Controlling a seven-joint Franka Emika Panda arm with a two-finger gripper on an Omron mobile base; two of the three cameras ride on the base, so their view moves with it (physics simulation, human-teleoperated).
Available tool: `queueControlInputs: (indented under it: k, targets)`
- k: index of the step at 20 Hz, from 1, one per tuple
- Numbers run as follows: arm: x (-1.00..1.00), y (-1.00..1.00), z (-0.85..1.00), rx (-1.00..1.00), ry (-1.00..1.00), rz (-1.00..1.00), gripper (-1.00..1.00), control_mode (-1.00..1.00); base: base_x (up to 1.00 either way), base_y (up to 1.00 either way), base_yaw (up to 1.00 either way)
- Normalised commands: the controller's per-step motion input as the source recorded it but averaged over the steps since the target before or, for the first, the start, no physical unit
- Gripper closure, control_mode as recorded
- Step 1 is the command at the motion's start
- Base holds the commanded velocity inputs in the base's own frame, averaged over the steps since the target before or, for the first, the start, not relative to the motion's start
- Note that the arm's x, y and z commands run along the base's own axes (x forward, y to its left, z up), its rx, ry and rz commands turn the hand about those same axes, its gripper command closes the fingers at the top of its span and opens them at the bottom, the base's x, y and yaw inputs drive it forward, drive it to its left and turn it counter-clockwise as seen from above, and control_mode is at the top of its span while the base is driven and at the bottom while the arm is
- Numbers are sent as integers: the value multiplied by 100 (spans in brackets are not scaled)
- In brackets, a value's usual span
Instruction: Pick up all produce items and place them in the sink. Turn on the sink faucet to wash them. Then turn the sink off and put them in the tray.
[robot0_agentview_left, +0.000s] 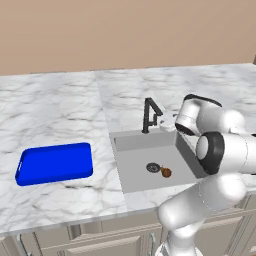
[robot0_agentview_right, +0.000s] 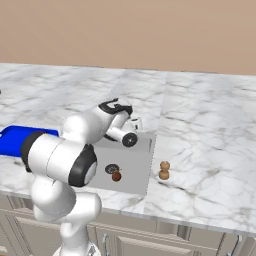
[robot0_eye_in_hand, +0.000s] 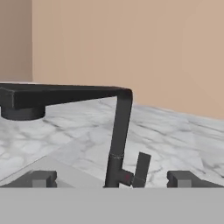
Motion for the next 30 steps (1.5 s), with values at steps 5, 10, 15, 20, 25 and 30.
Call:
queueControlInputs:
  k: [5,10,15,20,25,30]
  targets:
    - [25,-4,-1,0,-7,0,-100,-100,0,0,0]
    - [26,0,0,0,-8,5,-100,-100,0,0,0]
    - [26,0,-2,0,-5,5,-100,-100,0,0,0]
    - [19,0,-7,0,-1,4,-100,-100,0,0,0]
    - [16,0,-10,0,0,0,-100,-100,0,0,0]
    - [40,0,-18,0,4,0,-100,-100,0,0,0]
